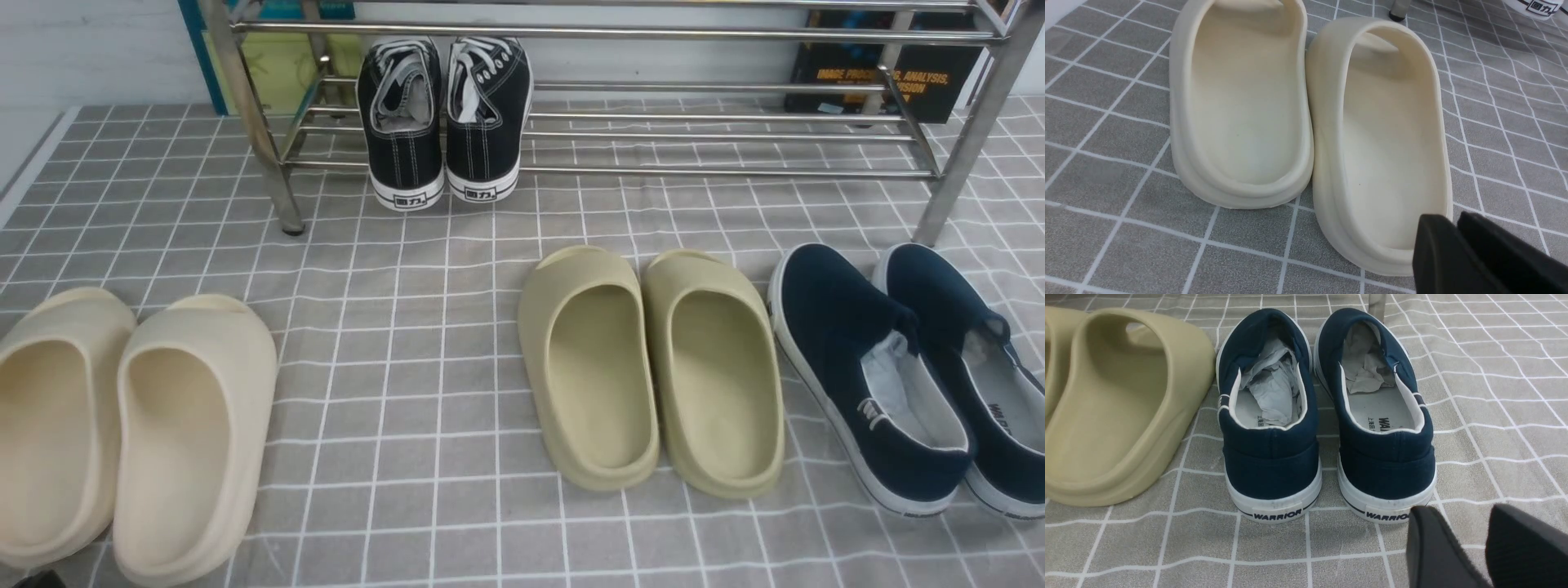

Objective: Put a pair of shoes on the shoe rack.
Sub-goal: Use the right arm to grab the shoe closest to it

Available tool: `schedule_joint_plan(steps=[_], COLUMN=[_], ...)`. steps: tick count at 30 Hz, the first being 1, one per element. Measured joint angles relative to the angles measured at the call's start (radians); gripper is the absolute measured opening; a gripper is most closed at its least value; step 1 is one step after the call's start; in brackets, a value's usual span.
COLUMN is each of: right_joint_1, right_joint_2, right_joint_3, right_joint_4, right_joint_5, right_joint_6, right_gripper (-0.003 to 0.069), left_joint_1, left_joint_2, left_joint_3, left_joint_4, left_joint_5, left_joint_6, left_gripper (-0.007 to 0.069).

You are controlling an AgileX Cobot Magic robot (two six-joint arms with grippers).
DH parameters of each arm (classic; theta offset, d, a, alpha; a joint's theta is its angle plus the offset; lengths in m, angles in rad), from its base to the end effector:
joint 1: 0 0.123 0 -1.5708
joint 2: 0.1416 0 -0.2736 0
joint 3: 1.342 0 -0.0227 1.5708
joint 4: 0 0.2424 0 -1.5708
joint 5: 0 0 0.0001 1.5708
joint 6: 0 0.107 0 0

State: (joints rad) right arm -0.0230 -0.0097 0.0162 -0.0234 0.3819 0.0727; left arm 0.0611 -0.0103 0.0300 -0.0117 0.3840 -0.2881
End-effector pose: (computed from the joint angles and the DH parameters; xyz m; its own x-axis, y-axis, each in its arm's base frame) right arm 0.0707 -0.0026 0.1693 -0.2945 0.0577 -0.9539 0.0464 0.9979 0.0461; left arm 0.0706 0.0038 0.1644 -0.2801 -0.3122 -0.9078 -0.1459 0.9485 -0.2812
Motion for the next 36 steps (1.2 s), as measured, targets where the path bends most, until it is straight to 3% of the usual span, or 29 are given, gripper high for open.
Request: schedule_joint_plan(steps=[36], right_joint_1=[0.0], right_joint_2=[0.0], right_joint_3=[0.0], right_joint_4=[0.0], right_joint_5=[0.0], right_joint_6=[0.0], right_gripper=[0.0239], left_joint_1=[0.001], left_joint_2=[0.0], left_joint_3=[0.0], left_joint_4=[0.0], left_joint_5=[0.0], left_joint_6=[0.0], left_gripper=[0.011])
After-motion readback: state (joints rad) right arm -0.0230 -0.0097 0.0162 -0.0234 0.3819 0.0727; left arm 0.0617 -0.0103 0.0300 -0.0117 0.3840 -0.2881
